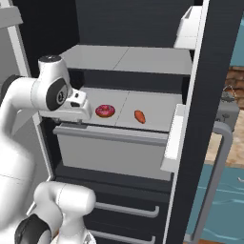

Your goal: Place the condiment bottle and mayonnaise from the counter to the top shelf of the fridge. If the existing items in the fridge are on the top shelf, move them to other shelves.

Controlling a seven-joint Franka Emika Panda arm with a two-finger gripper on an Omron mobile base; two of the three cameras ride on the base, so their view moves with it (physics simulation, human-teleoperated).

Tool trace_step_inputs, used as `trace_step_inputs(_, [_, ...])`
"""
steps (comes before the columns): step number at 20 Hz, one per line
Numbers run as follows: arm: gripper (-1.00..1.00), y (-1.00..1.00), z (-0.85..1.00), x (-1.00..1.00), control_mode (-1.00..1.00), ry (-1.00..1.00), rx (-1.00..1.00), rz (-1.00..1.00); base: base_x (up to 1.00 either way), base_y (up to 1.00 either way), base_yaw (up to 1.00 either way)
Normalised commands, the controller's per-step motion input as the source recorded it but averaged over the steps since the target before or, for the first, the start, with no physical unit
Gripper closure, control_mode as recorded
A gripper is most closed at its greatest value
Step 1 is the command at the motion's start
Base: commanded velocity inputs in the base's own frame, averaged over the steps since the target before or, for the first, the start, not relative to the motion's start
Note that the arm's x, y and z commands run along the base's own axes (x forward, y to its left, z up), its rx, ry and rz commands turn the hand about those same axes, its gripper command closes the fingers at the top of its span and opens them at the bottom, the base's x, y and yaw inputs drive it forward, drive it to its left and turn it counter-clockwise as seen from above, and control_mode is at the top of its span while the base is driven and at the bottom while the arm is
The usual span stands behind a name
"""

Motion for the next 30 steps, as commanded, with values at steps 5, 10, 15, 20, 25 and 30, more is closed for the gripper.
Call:
trace_step_inputs(5, [-1.0, -0.13, 0.0, -0.89, -1.0, -0.08, 0.0, 0.0, 0.0, 0.0, 0.0])
trace_step_inputs(10, [-1.0, -0.1, 0.0, -0.85, -1.0, -0.06, 0.0, 0.0, 0.0, 0.0, 0.0])
trace_step_inputs(15, [-1.0, 0.0, 0.0, -0.13, -1.0, -0.01, 0.0, 0.0, 0.0, 0.0, 0.0])
trace_step_inputs(20, [-1.0, 0.0, 0.0, -0.03, 1.0, 0.0, 0.0, 0.0, -0.33, 0.0, 0.0])
trace_step_inputs(25, [-1.0, 0.0, 0.0, 0.0, 1.0, 0.0, 0.0, 0.0, -0.53, -0.01, 0.0])
trace_step_inputs(30, [-1.0, 0.0, 0.0, 0.0, 1.0, 0.0, 0.0, 0.0, -0.59, -0.02, 0.0])
